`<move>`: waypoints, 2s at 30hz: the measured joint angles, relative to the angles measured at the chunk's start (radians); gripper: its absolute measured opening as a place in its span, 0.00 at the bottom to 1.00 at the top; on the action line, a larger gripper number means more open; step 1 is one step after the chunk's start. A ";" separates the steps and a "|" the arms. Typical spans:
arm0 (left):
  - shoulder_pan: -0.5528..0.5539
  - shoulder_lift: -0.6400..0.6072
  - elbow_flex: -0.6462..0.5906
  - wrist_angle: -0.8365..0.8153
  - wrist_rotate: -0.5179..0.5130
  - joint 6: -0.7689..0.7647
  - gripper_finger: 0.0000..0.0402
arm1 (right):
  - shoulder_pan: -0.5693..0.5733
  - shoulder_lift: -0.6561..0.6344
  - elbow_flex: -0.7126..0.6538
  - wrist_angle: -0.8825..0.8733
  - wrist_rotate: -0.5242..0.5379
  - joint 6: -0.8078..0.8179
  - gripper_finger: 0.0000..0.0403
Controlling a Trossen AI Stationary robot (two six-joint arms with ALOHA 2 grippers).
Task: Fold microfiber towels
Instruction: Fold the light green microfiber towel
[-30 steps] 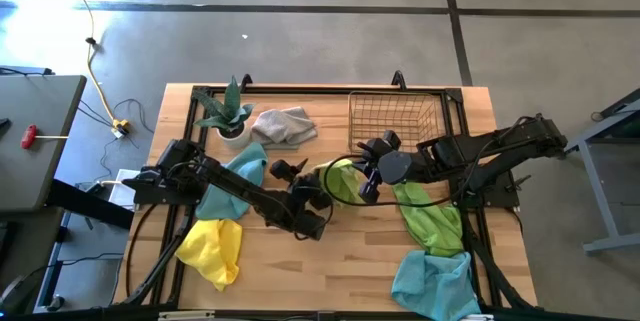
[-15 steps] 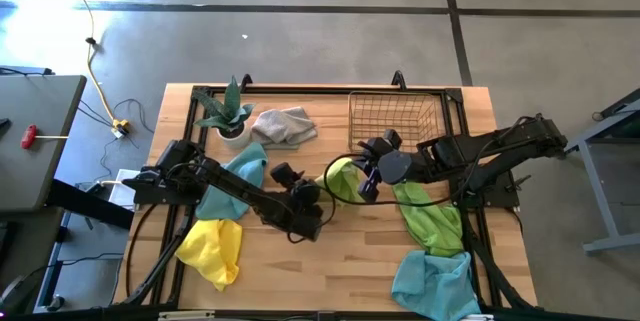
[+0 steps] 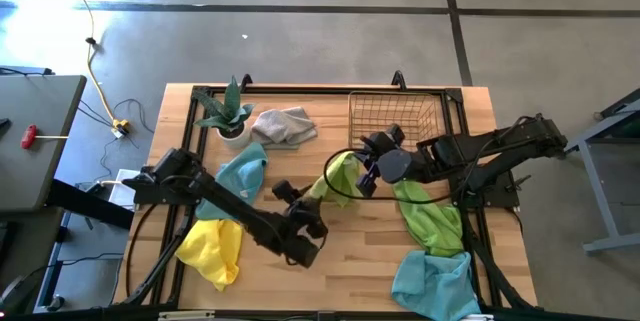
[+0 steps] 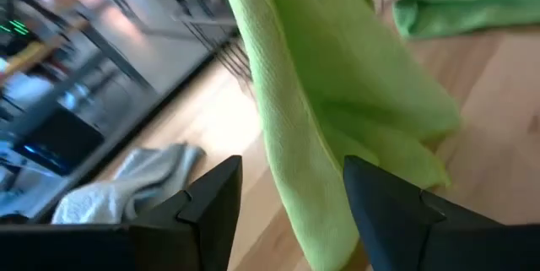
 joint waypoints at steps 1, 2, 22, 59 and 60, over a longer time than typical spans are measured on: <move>-0.006 0.014 0.000 0.005 -0.023 -0.009 0.49 | 0.000 0.000 0.000 0.005 0.000 0.000 0.00; -0.009 0.033 0.000 0.030 -0.041 -0.016 0.49 | 0.000 0.000 0.000 0.013 0.000 0.000 0.00; 0.016 0.234 0.012 0.477 -0.287 0.050 0.49 | -0.007 0.000 0.000 0.047 -0.012 -0.014 0.00; 0.194 0.234 -0.041 0.019 -0.069 -0.222 0.25 | -0.022 0.003 0.000 0.002 -0.072 -0.032 0.00; 0.192 0.234 -0.057 0.025 -0.064 -0.253 0.24 | -0.022 0.003 0.000 0.002 -0.072 -0.033 0.00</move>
